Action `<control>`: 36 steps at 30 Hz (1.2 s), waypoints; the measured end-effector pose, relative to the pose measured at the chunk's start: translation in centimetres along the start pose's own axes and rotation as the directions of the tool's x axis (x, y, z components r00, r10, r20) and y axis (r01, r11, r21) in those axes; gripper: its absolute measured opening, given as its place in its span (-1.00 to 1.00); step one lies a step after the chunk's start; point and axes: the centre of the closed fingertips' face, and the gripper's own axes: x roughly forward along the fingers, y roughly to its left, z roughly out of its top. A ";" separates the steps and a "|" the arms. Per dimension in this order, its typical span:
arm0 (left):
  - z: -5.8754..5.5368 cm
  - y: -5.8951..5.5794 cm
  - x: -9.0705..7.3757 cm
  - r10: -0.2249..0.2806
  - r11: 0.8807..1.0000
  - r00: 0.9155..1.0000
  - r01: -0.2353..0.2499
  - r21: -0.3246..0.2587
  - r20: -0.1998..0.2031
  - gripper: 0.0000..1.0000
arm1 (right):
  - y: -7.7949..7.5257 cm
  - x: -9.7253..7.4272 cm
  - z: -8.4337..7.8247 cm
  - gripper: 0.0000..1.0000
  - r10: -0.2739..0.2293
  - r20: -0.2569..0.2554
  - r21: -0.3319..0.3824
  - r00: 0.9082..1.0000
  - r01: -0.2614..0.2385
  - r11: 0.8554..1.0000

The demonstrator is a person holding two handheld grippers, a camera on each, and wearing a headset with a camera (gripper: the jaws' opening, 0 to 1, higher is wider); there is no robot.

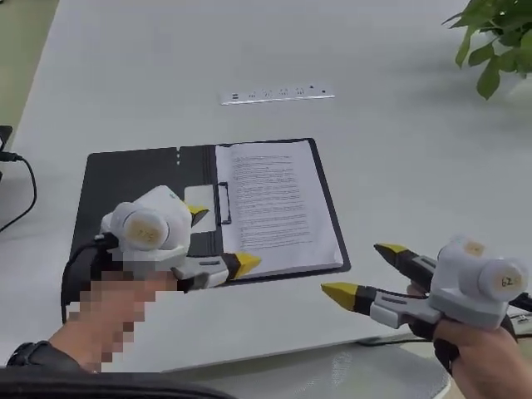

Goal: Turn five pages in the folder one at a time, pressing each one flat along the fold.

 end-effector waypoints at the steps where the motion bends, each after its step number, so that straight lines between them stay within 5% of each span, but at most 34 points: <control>1: 0.1 -0.2 0.3 -0.005 1.000 1.000 0.005 0.000 -0.001 0.38 | -0.1 0.0 0.0 0.60 0.000 0.000 0.001 1.000 0.000 1.000; 21: 3.3 -2.4 7.0 -0.082 0.997 0.997 0.082 0.011 0.008 0.37 | -0.8 -0.5 -1.0 0.60 0.005 -0.029 0.017 1.000 -0.004 1.000; 36: 1.7 -3.2 13.9 -0.055 0.998 0.996 0.058 0.035 -0.073 0.46 | -1.5 -0.3 -1.3 0.57 0.012 -0.045 0.036 0.999 -0.011 0.999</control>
